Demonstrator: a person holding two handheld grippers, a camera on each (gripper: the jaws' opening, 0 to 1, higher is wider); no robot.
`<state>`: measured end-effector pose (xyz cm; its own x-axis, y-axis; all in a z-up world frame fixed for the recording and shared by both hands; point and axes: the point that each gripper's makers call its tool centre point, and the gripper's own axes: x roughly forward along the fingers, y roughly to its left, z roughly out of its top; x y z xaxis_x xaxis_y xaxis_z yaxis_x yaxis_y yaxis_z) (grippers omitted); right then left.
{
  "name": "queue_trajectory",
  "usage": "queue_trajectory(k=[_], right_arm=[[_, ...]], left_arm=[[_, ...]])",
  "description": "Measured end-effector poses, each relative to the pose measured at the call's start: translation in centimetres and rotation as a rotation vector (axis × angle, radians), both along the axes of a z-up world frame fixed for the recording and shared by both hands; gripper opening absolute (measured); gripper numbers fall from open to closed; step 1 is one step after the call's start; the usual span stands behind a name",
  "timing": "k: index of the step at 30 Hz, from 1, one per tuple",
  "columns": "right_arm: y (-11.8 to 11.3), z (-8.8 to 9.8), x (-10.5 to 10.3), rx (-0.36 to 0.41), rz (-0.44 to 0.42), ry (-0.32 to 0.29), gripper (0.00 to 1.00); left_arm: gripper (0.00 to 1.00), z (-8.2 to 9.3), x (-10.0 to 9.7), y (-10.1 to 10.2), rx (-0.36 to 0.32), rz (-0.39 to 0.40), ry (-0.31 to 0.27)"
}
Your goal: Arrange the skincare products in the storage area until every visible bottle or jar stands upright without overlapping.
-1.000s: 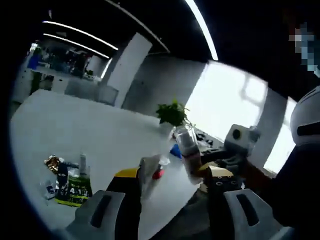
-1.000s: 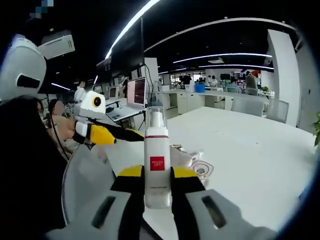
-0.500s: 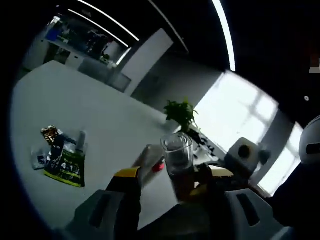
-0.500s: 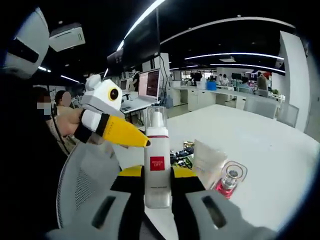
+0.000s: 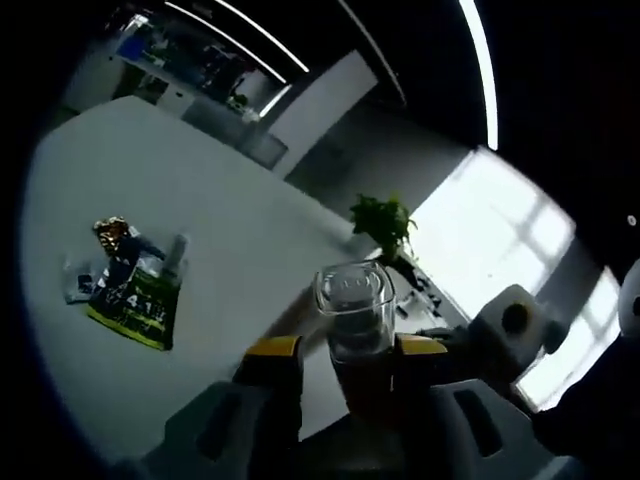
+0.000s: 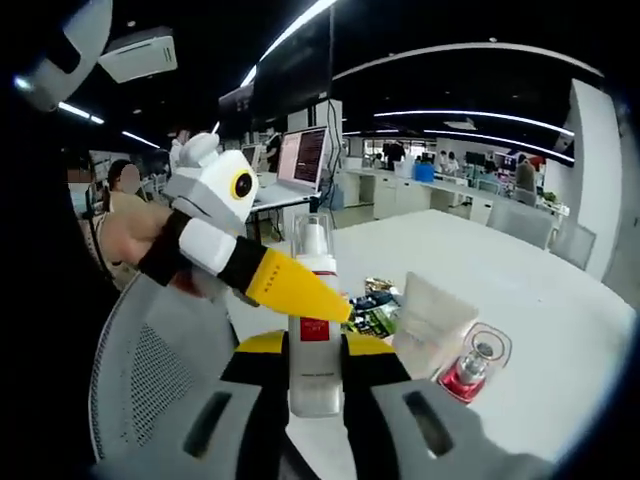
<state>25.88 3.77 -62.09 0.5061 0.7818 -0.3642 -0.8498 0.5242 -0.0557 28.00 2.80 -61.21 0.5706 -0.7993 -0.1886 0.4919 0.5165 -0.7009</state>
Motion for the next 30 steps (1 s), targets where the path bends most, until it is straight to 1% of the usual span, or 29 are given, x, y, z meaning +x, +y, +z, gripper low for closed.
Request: queue_trajectory(k=[3,4,6,8,10,15,18,20,24,25,26,27,29,30], right_arm=[[0.0,-0.1,0.1,0.000,-0.003,0.003,0.19],[0.0,-0.2,0.1,-0.007,-0.003,-0.001,0.19],[-0.1,-0.5,0.1,-0.032,-0.004,-0.011,0.19],[-0.2,-0.6,0.3,-0.030,-0.012,-0.010,0.19],[-0.2,-0.5,0.4,-0.008,-0.019,-0.012,0.20],[-0.2,-0.6,0.4,-0.007,-0.009,-0.018,0.21],[-0.7,-1.5,0.4,-0.053,-0.010,-0.024,0.23],[-1.1,-1.6,0.5,-0.056,-0.024,-0.021,0.28],[-2.0,-1.5,0.3,-0.040,-0.033,0.000,0.25],[-2.3,-1.5,0.3,-0.038,-0.041,0.006,0.25],[-2.3,-1.5,0.3,-0.038,-0.043,0.007,0.25],[-2.6,-1.4,0.3,-0.036,-0.049,0.006,0.24],[-2.8,-1.2,0.3,-0.028,-0.055,0.011,0.23],[-2.9,-1.1,0.3,-0.015,-0.059,0.020,0.23]], left_arm=[[0.26,0.0,-0.1,-0.2,-0.015,-0.013,0.001],[0.23,0.1,-0.2,-0.3,-0.021,-0.021,-0.003],[0.20,-0.1,-0.3,-0.5,-0.024,-0.025,0.019],[0.19,-0.1,-0.3,-0.5,-0.022,-0.020,0.016],[0.19,-0.1,-0.2,-0.5,-0.028,-0.010,0.023],[0.19,-0.1,-0.2,-0.4,-0.021,-0.013,0.023],[0.19,-0.4,0.2,-0.1,0.000,-0.001,0.019],[0.19,-0.8,0.6,0.4,0.027,0.004,0.015],[0.19,-1.7,1.0,1.1,0.129,-0.012,-0.019],[0.19,-2.1,1.1,1.1,0.169,-0.028,-0.033],[0.19,-2.2,1.1,1.1,0.183,-0.033,-0.044],[0.19,-2.6,1.2,1.1,0.234,-0.046,-0.071],[0.19,-3.3,1.2,1.1,0.297,-0.072,-0.084],[0.19,-3.7,1.1,1.0,0.349,-0.099,-0.112]])
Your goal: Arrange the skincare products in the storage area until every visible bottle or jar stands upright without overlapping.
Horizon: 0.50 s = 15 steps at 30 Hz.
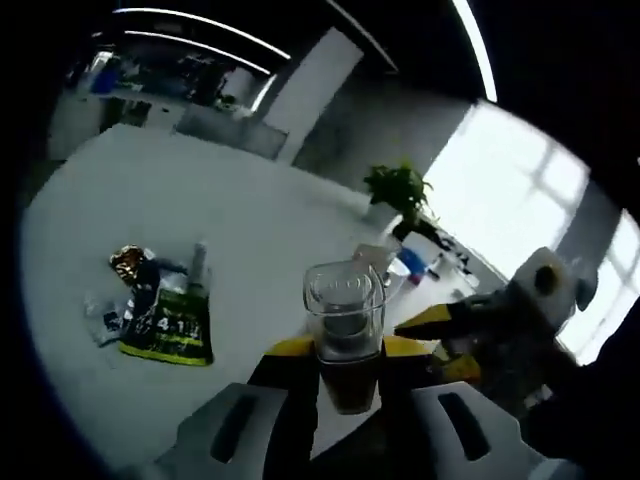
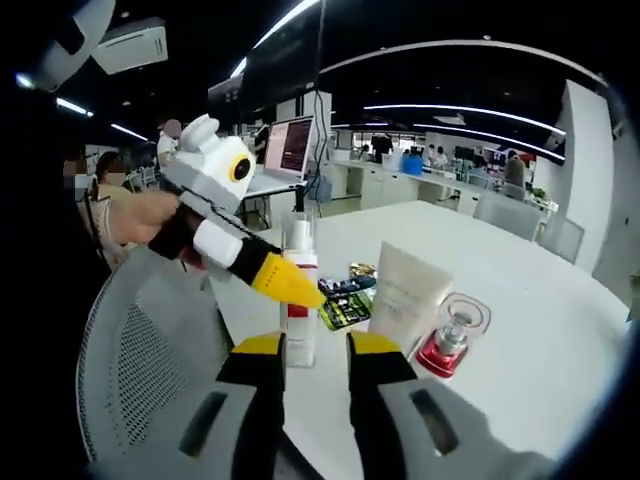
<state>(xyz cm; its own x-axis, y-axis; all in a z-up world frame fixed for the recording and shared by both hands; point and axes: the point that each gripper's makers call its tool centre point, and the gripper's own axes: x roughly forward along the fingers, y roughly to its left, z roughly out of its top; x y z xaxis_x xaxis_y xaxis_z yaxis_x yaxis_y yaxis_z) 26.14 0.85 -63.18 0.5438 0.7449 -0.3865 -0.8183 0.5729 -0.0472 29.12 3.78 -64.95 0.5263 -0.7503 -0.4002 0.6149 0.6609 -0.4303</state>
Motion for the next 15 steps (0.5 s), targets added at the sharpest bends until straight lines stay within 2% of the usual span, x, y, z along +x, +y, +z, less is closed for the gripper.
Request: queue_trajectory(k=[3,6,9,11,15], right_arm=[[-0.1,0.5,0.0,0.037,-0.010,0.005,0.23],[0.0,0.8,-0.1,0.069,-0.015,0.013,0.23],[0.2,1.2,-0.1,0.096,-0.013,0.009,0.24],[0.4,1.3,0.0,0.113,-0.014,0.008,0.25],[0.6,1.6,0.1,0.132,-0.011,0.010,0.25]], left_arm=[[0.19,-1.1,-0.4,-0.3,0.133,-0.080,-0.058],[0.19,-1.7,-0.9,-1.1,0.206,-0.164,-0.112],[0.19,-2.2,-1.4,-1.7,0.257,-0.235,-0.131],[0.19,-2.5,-1.7,-2.3,0.290,-0.289,-0.172],[0.19,-2.9,-2.3,-3.4,0.277,-0.357,-0.193]])
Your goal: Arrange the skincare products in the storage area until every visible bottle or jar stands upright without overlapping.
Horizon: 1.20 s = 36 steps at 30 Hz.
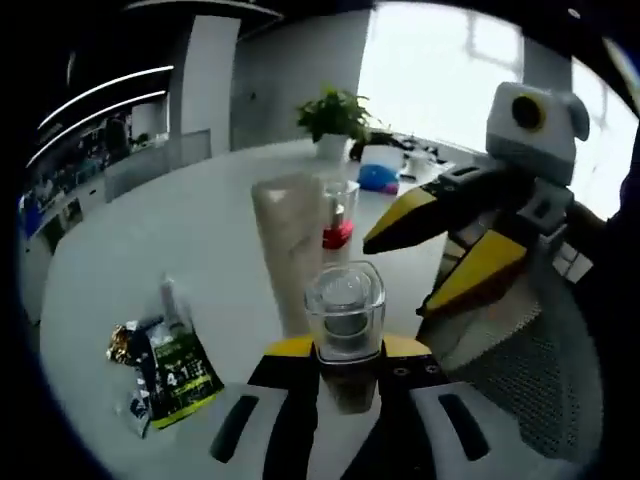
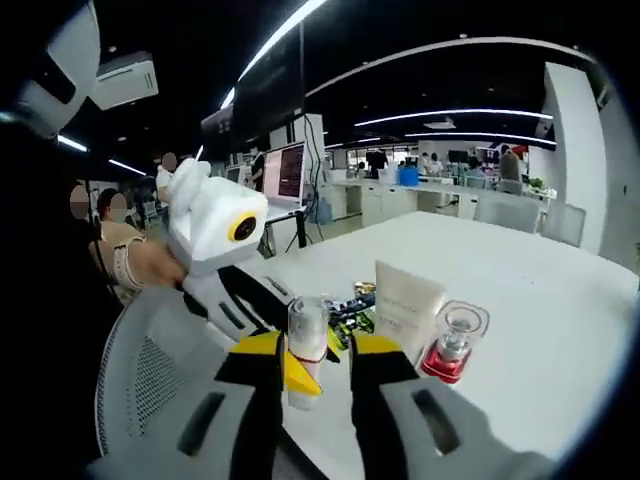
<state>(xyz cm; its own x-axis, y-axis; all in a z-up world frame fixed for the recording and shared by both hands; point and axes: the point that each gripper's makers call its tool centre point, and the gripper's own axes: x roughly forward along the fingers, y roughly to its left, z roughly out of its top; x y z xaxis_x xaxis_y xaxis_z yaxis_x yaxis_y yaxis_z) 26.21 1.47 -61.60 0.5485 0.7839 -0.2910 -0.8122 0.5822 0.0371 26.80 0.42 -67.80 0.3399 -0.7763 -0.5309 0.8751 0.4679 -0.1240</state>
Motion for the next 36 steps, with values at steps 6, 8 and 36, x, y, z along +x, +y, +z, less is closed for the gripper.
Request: queue_trajectory(k=[6,8,36], right_arm=[[0.6,0.0,-0.1,0.008,0.024,-0.002,0.27],[0.7,-0.3,0.0,-0.006,0.030,-0.005,0.26],[0.5,-2.6,1.3,-0.083,0.027,-0.034,0.21]], left_arm=[[0.19,-0.7,-1.0,-1.1,0.013,-0.095,-0.024],[0.19,-0.8,-1.1,-1.3,0.020,-0.123,-0.040],[0.33,-2.8,0.0,-1.3,0.072,-0.172,-0.060]])
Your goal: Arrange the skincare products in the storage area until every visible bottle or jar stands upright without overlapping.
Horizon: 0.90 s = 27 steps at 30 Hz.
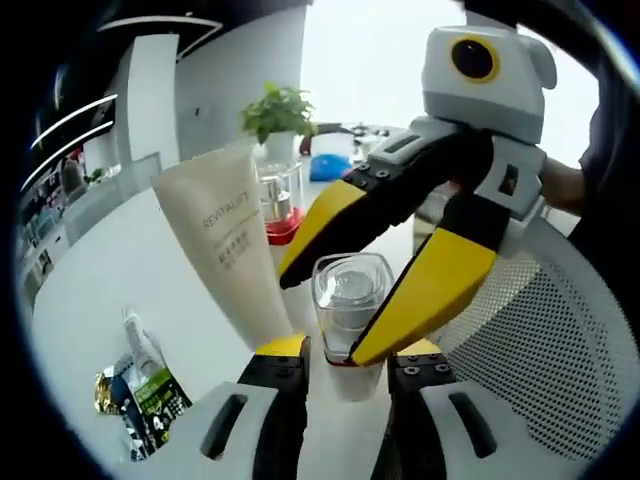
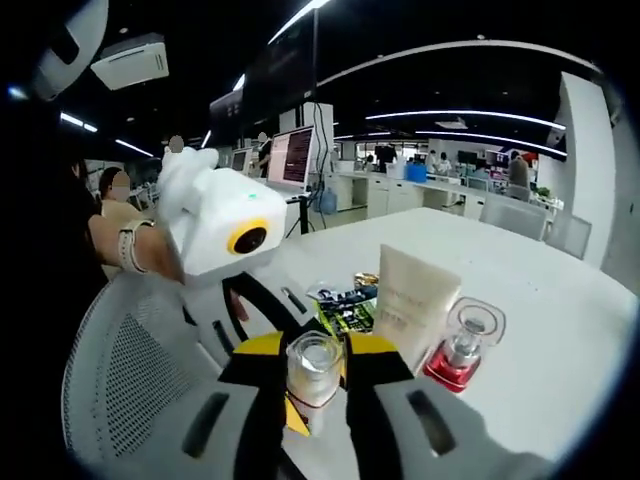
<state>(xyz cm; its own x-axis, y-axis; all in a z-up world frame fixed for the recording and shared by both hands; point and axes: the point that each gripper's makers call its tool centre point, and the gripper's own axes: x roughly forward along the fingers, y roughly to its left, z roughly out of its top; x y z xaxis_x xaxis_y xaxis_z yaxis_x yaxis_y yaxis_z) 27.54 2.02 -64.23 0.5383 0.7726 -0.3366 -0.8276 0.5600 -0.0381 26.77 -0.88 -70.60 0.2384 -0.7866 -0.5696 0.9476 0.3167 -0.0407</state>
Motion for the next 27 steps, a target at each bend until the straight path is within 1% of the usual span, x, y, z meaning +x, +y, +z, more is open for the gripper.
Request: queue_trajectory(k=[2,3,5,7,9,12,17,20,22,23,26,27], right_arm=[[-0.3,-0.5,0.3,-0.021,-0.018,-0.015,0.21],[-0.3,-0.6,0.3,-0.026,-0.020,-0.016,0.21],[-0.5,-1.0,0.5,-0.033,-0.026,-0.010,0.21],[-0.6,-0.9,0.7,-0.035,-0.029,-0.020,0.21],[-0.7,-1.2,0.8,-0.047,-0.033,-0.014,0.21],[-0.7,-1.5,0.9,-0.065,-0.031,-0.013,0.21],[-0.7,-1.9,1.0,-0.095,-0.027,-0.026,0.21],[-0.7,-1.9,1.0,-0.092,-0.028,-0.025,0.21],[-0.7,-2.2,1.0,-0.102,-0.028,-0.019,0.21],[-0.7,-2.1,1.1,-0.101,-0.027,-0.027,0.21],[-0.6,-2.1,1.1,-0.096,-0.025,-0.022,0.21],[-0.6,-2.1,1.1,-0.093,-0.026,-0.019,0.21]], left_arm=[[0.36,-0.4,0.3,0.4,0.020,0.013,-0.017],[0.35,-0.5,0.4,0.5,0.027,0.016,-0.021],[0.32,-0.8,0.4,0.8,0.029,0.027,-0.010],[0.32,-1.0,0.4,0.8,0.020,0.036,0.003],[0.32,-1.2,0.3,0.8,0.028,0.035,0.005],[0.31,-1.3,0.5,0.9,0.044,0.036,-0.008],[0.30,-1.5,0.8,1.1,0.053,0.050,-0.003],[0.30,-1.7,0.9,1.3,0.060,0.056,0.000],[0.30,-1.7,0.9,1.3,0.058,0.058,0.006],[0.29,-1.7,0.9,1.3,0.058,0.059,0.007],[0.29,-1.8,0.9,1.3,0.064,0.056,0.007],[0.29,-1.9,1.2,1.5,0.068,0.072,0.009]])
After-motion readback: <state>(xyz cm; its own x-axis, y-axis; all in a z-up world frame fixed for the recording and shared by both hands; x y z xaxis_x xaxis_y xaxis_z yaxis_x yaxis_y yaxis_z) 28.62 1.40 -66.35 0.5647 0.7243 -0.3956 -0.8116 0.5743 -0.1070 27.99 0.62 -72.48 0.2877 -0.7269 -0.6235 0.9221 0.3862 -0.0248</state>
